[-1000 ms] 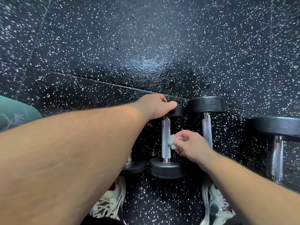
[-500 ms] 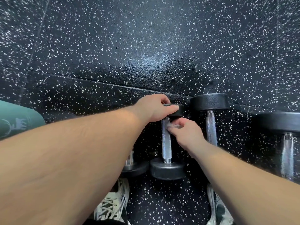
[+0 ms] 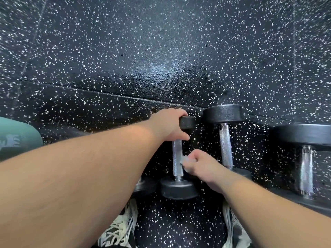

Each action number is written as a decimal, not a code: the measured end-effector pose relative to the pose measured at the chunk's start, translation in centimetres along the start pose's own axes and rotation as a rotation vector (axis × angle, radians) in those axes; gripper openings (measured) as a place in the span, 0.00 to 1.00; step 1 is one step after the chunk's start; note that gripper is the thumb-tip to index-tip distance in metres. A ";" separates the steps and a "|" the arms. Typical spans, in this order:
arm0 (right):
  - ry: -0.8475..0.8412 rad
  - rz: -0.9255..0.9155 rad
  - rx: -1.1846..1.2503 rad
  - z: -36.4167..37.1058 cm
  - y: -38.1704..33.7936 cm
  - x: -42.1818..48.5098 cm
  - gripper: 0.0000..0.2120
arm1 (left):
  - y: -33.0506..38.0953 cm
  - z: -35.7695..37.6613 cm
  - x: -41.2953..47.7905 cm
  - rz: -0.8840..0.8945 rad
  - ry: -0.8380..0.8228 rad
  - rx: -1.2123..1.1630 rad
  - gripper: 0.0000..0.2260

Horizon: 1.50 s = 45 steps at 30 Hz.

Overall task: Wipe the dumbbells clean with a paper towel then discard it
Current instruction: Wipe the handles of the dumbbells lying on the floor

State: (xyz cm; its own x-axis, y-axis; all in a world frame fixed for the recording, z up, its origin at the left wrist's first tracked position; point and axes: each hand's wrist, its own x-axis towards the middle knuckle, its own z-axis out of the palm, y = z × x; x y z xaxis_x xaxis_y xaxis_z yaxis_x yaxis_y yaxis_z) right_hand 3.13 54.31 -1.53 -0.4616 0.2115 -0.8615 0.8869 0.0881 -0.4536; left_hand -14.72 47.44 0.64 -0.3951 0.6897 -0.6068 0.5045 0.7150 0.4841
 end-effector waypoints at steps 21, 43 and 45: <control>-0.081 0.020 -0.122 -0.5 -2.5 -1.4 0.11 | 0.5 0.2 -0.1 0.104 0.067 -0.068 0.20; 0.521 -0.253 -0.279 0.8 -4.0 1.6 0.07 | -1.2 -1.2 -0.6 -0.018 -0.156 -0.153 0.20; 0.501 -0.241 -0.272 0.9 -4.0 1.6 0.07 | -1.2 -1.2 -0.7 -0.017 -0.154 -0.146 0.20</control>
State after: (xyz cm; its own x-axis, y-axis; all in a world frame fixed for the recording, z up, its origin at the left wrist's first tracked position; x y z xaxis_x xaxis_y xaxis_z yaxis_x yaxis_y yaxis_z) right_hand -1.15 53.44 -1.36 -0.6428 0.5805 -0.4998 0.7624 0.4214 -0.4911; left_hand -15.99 46.20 1.22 -0.2752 0.6594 -0.6996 0.3772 0.7434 0.5523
